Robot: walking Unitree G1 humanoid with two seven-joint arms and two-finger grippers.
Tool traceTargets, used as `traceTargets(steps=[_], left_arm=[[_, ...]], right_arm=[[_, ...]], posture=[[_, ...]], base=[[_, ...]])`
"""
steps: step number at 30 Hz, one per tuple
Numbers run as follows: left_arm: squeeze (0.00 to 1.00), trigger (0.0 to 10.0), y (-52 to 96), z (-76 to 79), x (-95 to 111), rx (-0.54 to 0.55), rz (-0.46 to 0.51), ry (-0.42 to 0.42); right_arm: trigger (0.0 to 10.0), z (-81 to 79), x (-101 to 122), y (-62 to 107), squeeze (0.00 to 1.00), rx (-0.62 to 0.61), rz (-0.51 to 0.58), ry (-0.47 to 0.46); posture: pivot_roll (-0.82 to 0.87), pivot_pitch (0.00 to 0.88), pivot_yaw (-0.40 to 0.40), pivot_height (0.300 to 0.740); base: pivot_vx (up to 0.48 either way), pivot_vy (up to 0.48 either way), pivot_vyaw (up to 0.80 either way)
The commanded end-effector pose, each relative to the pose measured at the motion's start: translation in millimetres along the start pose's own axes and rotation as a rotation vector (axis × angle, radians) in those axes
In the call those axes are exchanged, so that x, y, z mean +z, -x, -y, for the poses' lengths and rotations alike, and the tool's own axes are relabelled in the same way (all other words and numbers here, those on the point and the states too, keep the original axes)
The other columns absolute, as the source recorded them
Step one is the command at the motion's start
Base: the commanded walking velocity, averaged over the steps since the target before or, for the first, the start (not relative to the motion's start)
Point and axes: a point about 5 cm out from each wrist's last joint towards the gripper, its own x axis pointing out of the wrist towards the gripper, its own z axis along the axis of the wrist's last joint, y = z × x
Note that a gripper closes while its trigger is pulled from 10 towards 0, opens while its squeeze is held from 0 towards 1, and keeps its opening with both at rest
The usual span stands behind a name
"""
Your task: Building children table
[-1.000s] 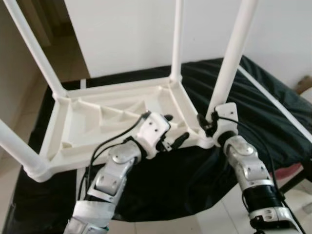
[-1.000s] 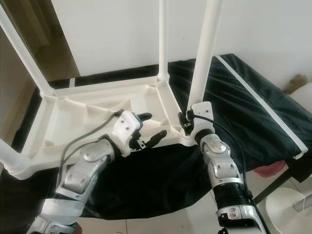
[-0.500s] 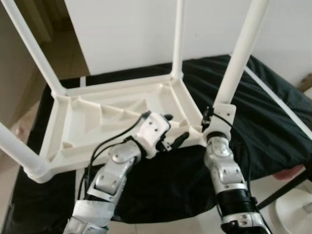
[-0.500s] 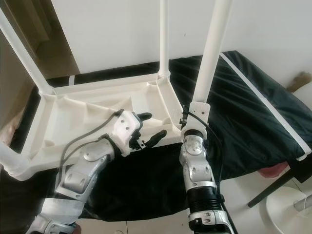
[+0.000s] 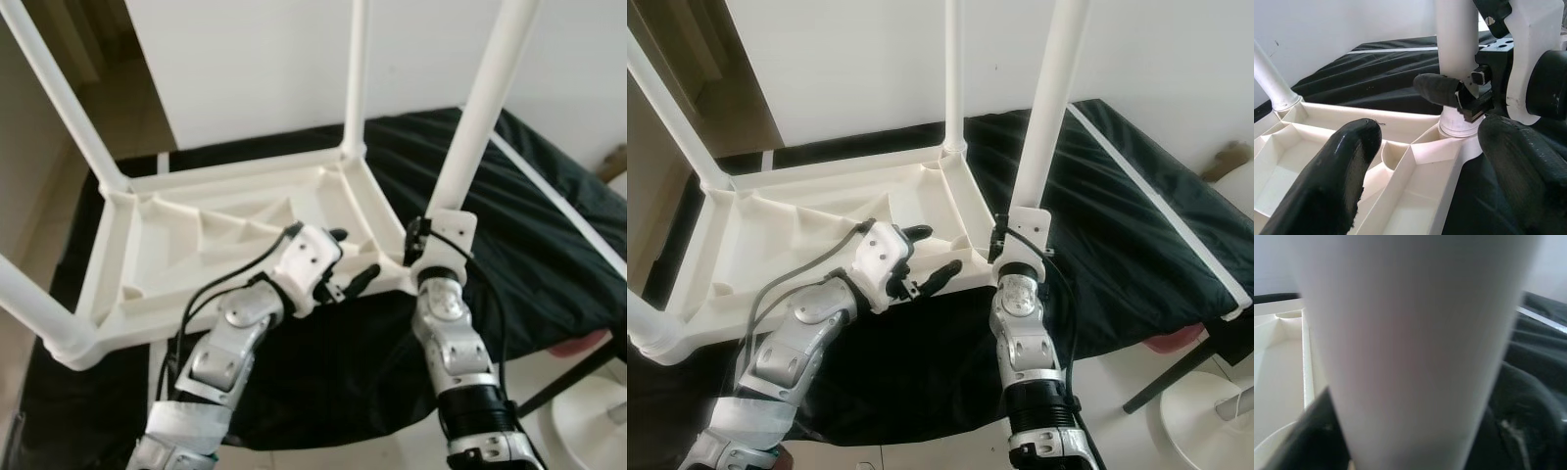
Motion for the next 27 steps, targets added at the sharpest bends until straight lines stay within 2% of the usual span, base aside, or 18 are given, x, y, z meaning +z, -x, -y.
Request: traceTargets(steps=[1, 5, 6, 7, 8, 9, 13, 14, 18, 20, 22, 27], left_arm=[[0.00, 10.0, 0.4, -0.9, -1, 0.015, -0.001, -0.001], [0.00, 10.0, 0.5, -0.7, -1, 0.013, -0.002, -0.001], [0.00, 10.0, 0.7, -0.8, -1, 0.013, -0.003, -0.002], [0.00, 10.0, 0.7, -0.8, -1, 0.013, -0.003, -0.002], [0.00, 10.0, 0.8, -1.0, -1, 0.014, -0.003, -0.002], [0.00, 10.0, 0.8, -1.2, -1, 0.014, -0.004, -0.002], [0.00, 10.0, 0.9, -1.4, -1, 0.013, -0.005, -0.002], [0.00, 10.0, 0.9, -1.1, -1, 0.011, -0.005, -0.003], [0.00, 10.0, 0.7, -1.3, -1, 0.010, -0.006, -0.003], [0.00, 10.0, 0.6, -3.2, 0, 0.009, -0.006, -0.006], [0.00, 10.0, 0.4, -4.4, 1, 0.008, -0.006, -0.010], [0.00, 10.0, 0.2, -6.9, 2, 0.010, -0.005, -0.017]], right_arm=[[10.0, -0.6, 3, 3.5, 1.00, 0.040, 0.033, -0.010], [10.0, 2.4, 2, 7.1, 1.00, 0.068, 0.046, -0.011], [10.0, 9.3, -2, 10.6, 1.00, 0.105, 0.046, -0.014], [10.0, 9.3, -2, 10.6, 1.00, 0.105, 0.046, -0.014], [10.0, 12.8, -4, 11.6, 0.87, 0.130, 0.043, -0.009], [10.0, 18.6, -7, 11.7, 0.00, 0.145, 0.043, 0.003], [10.0, 29.4, -12, 10.9, 0.00, 0.189, 0.034, 0.020], [10.0, 35.1, -14, 9.9, 0.00, 0.253, 0.034, 0.033], [10.0, 38.0, -15, 9.0, 0.00, 0.298, 0.030, 0.040], [10.0, 45.4, -12, 0.4, 0.00, 0.412, 0.040, 0.091], [10.0, 47.9, -9, -6.5, 0.00, 0.524, 0.022, 0.091], [10.0, 34.8, -10, -14.9, 0.00, 0.773, -0.028, 0.149]], posture=[[-0.01, 0.000, 0.030, 0.740], [-0.01, 0.000, 0.030, 0.740], [-0.01, 0.000, 0.030, 0.740], [-0.01, 0.000, 0.030, 0.740], [-0.01, 0.000, 0.030, 0.740], [-0.01, 0.000, 0.030, 0.740], [-0.01, 0.000, 0.030, 0.740], [-0.01, 0.000, 0.036, 0.740], [-0.01, 0.000, 0.037, 0.740], [-0.01, 0.000, 0.044, 0.740], [-0.01, 0.000, 0.048, 0.740], [0.00, 0.000, 0.051, 0.740]], base=[[0.000, 0.000, 0.00], [0.000, 0.000, 0.00], [0.000, 0.000, 0.00], [0.000, 0.000, 0.00], [0.000, 0.000, 0.00], [0.000, 0.000, 0.00], [0.000, 0.000, 0.00], [0.000, 0.000, 0.00], [0.000, 0.000, 0.00], [0.000, 0.000, 0.00], [0.000, 0.000, 0.00], [0.000, 0.000, 0.00]])
